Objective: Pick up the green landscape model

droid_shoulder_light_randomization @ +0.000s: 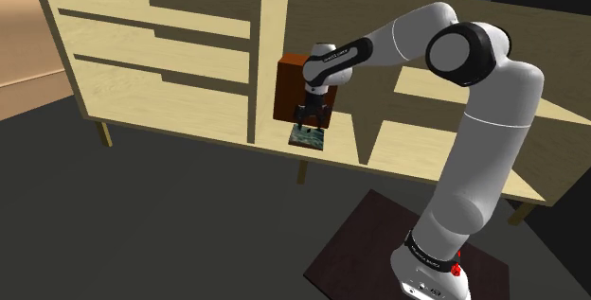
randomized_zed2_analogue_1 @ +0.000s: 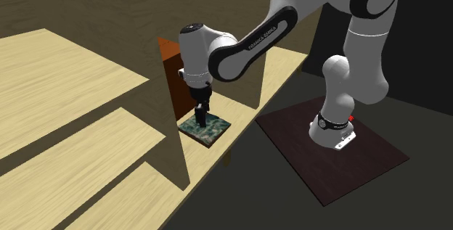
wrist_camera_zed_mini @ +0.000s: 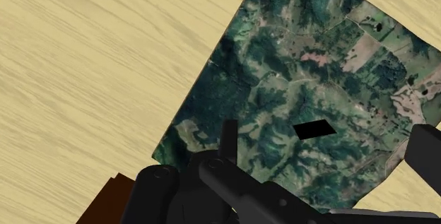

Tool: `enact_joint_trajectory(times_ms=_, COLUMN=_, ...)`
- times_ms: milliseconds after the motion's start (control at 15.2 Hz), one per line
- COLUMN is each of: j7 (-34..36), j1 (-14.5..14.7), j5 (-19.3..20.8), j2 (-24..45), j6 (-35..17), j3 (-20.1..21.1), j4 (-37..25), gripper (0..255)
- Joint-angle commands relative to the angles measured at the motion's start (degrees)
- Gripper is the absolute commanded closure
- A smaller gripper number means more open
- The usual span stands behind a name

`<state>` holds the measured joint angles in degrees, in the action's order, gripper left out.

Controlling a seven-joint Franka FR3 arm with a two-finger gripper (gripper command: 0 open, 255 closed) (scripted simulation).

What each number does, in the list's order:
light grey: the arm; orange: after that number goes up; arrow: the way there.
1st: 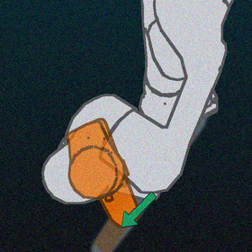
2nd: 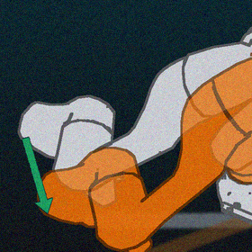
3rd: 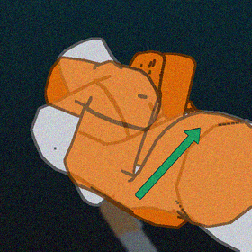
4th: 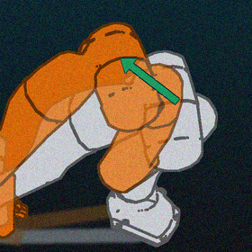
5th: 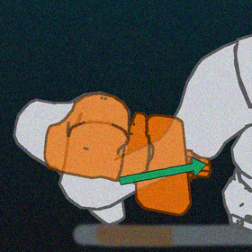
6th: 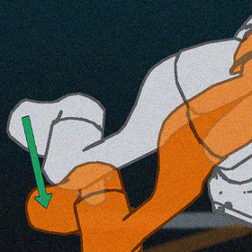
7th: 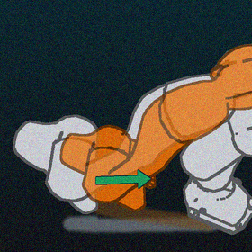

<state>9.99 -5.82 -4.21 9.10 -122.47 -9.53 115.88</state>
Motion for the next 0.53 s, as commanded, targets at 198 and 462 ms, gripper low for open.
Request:
enact_joint_trajectory(times_ms=198, j7=-0.3, j1=-0.1, j5=-0.3, j2=1.1, j6=-1.6, j3=0.0, j4=0.5, gripper=255)
enact_joint_trajectory(times_ms=462, j7=-0.2, j1=-0.1, j5=-0.3, j2=1.1, j6=-1.7, j3=0.0, j4=0.6, gripper=255)
